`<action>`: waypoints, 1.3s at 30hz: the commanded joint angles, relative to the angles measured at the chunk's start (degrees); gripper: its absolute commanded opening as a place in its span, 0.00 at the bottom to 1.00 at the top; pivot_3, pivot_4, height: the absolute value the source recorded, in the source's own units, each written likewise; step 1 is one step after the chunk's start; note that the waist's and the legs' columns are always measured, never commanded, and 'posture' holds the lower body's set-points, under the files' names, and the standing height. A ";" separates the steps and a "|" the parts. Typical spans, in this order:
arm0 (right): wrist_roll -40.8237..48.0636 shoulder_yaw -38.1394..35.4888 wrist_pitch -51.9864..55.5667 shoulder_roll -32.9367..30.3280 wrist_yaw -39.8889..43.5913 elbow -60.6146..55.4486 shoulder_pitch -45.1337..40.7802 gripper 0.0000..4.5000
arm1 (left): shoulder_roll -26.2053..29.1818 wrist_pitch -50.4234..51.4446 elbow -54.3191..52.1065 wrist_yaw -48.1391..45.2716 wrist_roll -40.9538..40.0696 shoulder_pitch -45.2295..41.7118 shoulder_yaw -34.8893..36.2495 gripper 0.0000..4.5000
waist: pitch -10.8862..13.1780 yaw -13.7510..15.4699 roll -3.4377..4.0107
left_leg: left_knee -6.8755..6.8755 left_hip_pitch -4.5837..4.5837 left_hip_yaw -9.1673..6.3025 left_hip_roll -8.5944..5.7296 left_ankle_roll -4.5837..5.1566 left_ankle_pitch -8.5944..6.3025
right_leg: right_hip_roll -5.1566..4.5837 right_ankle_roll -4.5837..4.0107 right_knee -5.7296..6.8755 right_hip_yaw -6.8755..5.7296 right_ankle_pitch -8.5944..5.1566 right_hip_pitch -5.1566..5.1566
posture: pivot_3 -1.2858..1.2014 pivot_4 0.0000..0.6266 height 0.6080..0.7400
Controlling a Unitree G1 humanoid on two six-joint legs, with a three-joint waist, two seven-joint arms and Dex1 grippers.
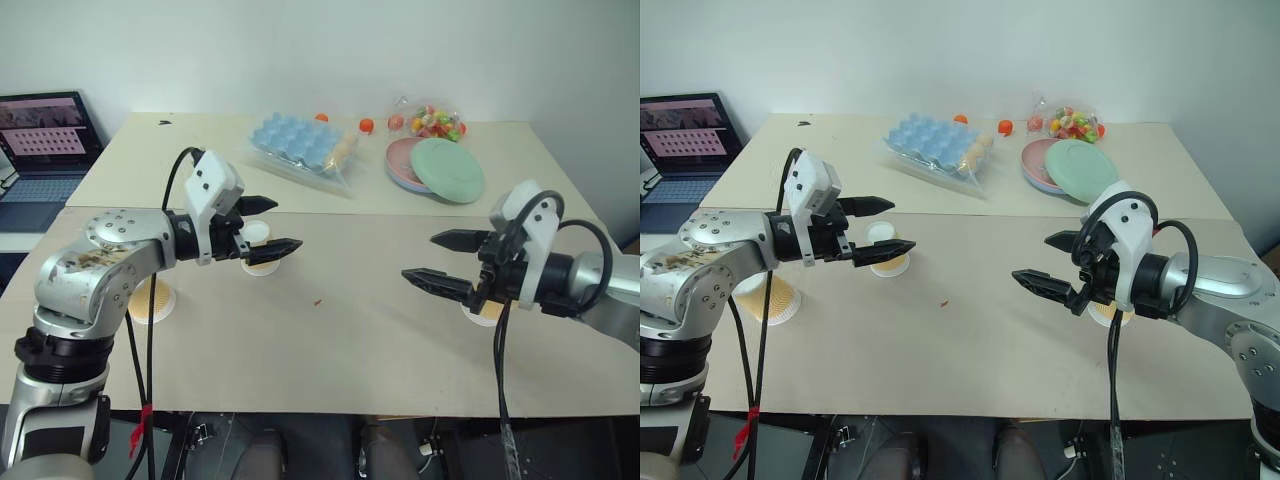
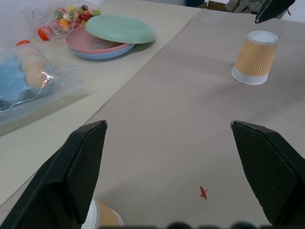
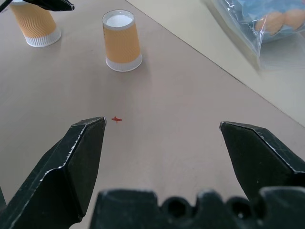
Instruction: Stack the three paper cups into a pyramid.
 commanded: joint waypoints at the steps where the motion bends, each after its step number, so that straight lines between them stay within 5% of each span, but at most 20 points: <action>1: 0.19 -3.18 -1.53 -1.30 1.01 -2.00 0.88 1.00 | 1.07 -0.45 -1.10 -1.33 -1.19 -0.67 1.80 0.99 | 0.00 0.00 0.00 | 0.01 0.00 0.00 0.00 0.00 0.00 | 0.00 0.00 0.00 0.00 0.00 0.00 | 0.52 0.24 0.97; 9: -1.04 -1.62 -2.54 -0.11 0.73 -1.57 1.18 1.00 | -1.26 -0.57 2.20 7.40 2.68 -0.98 3.53 0.99 | 0.00 0.01 0.00 | 0.16 0.00 0.00 0.00 0.00 0.00 | 0.00 0.03 0.08 0.02 0.02 0.04 | 0.52 0.24 0.97; 16: -3.41 0.24 -3.93 0.30 1.77 0.05 0.70 1.00 | -16.21 4.08 -2.40 30.54 4.28 1.01 11.21 0.99 | 0.02 0.12 -0.03 | 0.61 -0.04 -0.02 -0.03 0.00 -0.01 | -0.03 0.10 0.33 0.06 0.07 0.09 | 0.52 0.24 0.97; 24: -5.04 1.41 -4.47 0.64 2.25 1.09 -0.47 1.00 | -25.00 5.65 -9.06 45.52 8.71 3.89 12.14 0.99 | 0.02 0.26 -0.07 | 0.70 0.06 0.02 -0.10 0.00 0.00 | 0.00 0.13 0.55 0.24 0.10 0.11 | 0.52 0.24 0.97; 30: -5.40 1.45 -4.15 0.86 2.34 0.93 -0.69 1.00 | -26.38 4.01 -12.96 50.52 15.04 12.06 8.68 0.99 | 0.03 0.18 -0.08 | 0.70 0.15 0.07 -0.12 0.00 0.00 | 0.00 0.11 0.64 0.38 0.11 0.11 | 0.52 0.24 0.97; 39: -5.46 1.40 -3.77 1.37 1.83 0.52 -0.87 1.00 | -27.24 -6.17 -15.60 44.96 18.45 25.93 1.08 0.99 | 0.02 0.82 -0.07 | 0.74 0.11 0.12 -0.16 -0.01 0.00 | 0.05 0.10 0.62 0.56 0.10 0.10 | 0.52 0.24 0.97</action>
